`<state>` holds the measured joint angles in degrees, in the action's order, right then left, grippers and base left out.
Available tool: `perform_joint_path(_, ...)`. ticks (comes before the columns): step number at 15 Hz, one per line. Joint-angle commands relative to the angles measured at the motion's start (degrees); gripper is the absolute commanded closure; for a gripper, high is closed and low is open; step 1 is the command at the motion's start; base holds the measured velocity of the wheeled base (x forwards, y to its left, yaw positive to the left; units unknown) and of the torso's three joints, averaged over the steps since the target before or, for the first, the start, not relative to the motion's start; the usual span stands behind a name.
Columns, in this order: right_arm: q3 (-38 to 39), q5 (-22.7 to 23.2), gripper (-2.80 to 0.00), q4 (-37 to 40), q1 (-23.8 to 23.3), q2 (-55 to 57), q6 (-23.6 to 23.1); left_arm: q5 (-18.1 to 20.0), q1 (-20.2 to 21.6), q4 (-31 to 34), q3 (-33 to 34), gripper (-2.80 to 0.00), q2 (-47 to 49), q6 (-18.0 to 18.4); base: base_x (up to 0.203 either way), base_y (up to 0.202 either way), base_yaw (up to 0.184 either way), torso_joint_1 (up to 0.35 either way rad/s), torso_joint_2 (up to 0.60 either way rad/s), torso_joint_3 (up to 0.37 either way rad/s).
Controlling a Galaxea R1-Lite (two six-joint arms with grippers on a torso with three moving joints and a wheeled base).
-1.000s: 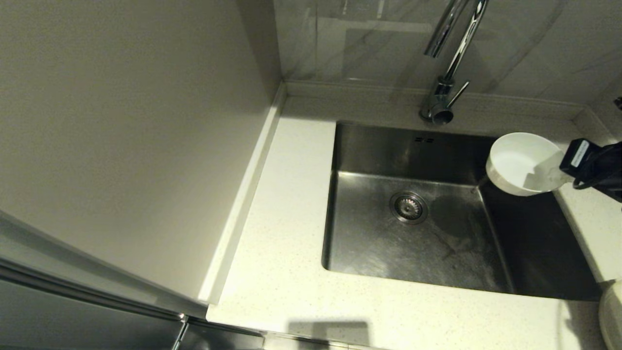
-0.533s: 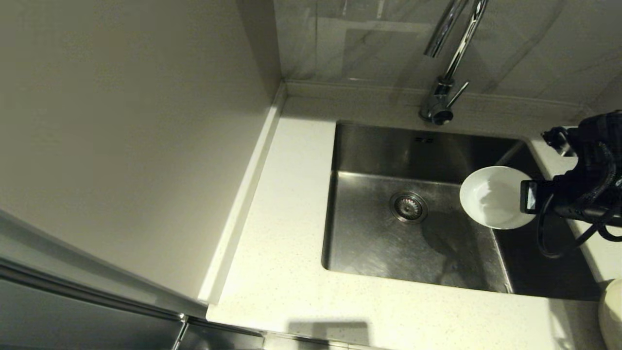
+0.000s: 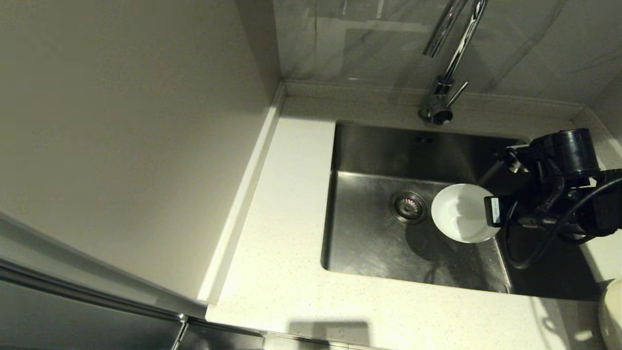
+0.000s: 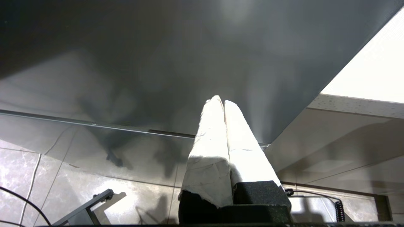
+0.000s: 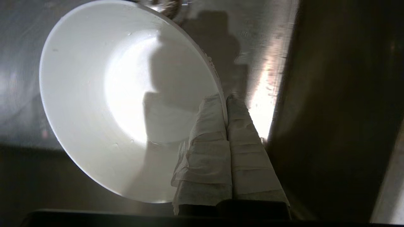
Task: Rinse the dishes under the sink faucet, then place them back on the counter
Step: Put a bowl into the sink
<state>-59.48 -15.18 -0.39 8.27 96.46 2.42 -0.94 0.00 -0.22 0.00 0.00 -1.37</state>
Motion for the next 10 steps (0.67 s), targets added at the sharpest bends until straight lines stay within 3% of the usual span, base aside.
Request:
perform_joint_path(1, -1.57, -0.14, 0.0, 1.38, 2.71, 0.81, -0.02, -0.03, 0.0, -0.04, 0.0, 0.0, -0.18, -0.03, 0.0, 0.0, 0.0, 0.0, 0.0, 0.0)
perform_joint_path(4, -5.27, -1.17, 0.0, -0.22, 3.51, 9.82, 0.67, -0.03, 0.0, -0.04, 0.0, 0.0, -0.18, -0.03, 0.0, 0.0, 0.0, 0.0, 0.0, 0.0)
perform_joint_path(7, -15.79, -3.66, 0.0, -1.83, 4.66, 21.76, 0.95, -0.03, 0.0, -0.04, 0.0, 0.0, -0.18, -0.03, 0.0, 0.0, 0.0, 0.0, 0.0, 0.0)
perform_joint_path(10, -23.43, -9.27, 0.0, 2.06, 6.27, 29.43, -1.92, -0.03, 0.0, -0.04, 0.0, 0.0, -0.18, -0.03, 0.0, 0.0, 0.0, 0.0, 0.0, 0.0)
